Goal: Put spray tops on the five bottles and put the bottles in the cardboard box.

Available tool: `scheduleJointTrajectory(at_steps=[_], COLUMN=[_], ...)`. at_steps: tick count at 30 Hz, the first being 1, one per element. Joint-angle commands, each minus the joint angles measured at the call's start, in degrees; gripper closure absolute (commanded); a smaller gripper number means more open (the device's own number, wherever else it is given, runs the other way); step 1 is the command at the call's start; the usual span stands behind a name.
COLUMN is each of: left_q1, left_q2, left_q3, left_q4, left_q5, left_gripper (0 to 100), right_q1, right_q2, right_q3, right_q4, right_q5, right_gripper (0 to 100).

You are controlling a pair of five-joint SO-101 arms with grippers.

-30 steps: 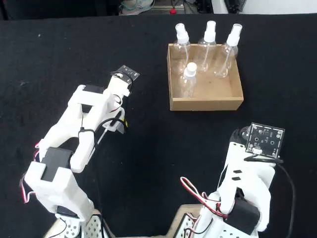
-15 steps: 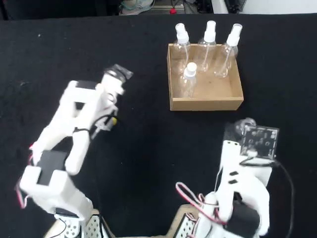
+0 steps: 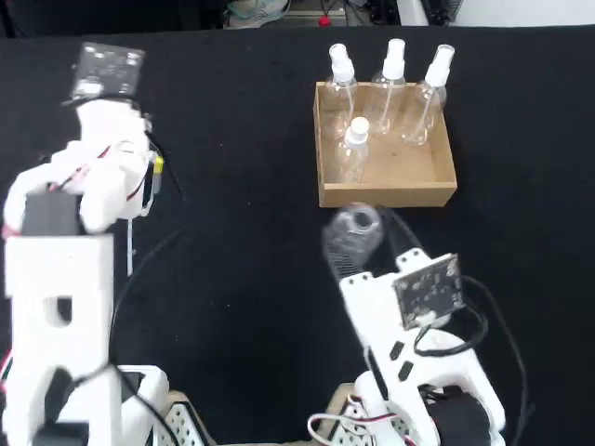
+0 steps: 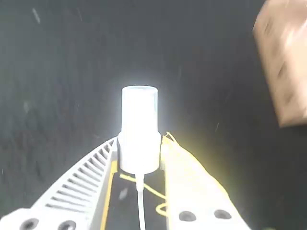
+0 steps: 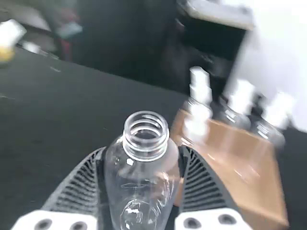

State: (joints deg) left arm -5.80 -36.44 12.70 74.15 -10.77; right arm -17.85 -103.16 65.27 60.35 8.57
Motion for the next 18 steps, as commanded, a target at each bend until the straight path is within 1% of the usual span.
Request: scheduleJointTrajectory(at_steps=[1,6,10,12,15,18], left_q1=[2.77,7.69,14.2,17.8,24.75,32.13], left_q2=[-10.99,-19.6,-24.7,-26.81,-28.48,-29.19], left_q3=[-3.21,-2.95,-3.12,-2.86,-1.19,3.47], left_q4=[-6.77,-12.84,-17.23,-20.04,-24.79,-30.51], left_q5=[7.38,13.19,19.16,21.36,21.98,21.71], left_gripper=[92,92,92,92,92,92], right_q1=[-3.96,-7.38,-10.2,-10.46,-10.46,-10.46], right_q2=[-4.62,-4.62,-4.62,-4.7,-4.97,-5.14], right_q3=[4.09,8.57,10.15,10.68,11.91,12.0], right_q4=[-7.91,-11.78,-11.52,-11.25,-10.99,-9.58], right_q5=[-0.35,-0.35,-0.35,-0.35,-0.35,-0.35], right_gripper=[98.4,98.4,98.4,98.4,98.4,98.4])
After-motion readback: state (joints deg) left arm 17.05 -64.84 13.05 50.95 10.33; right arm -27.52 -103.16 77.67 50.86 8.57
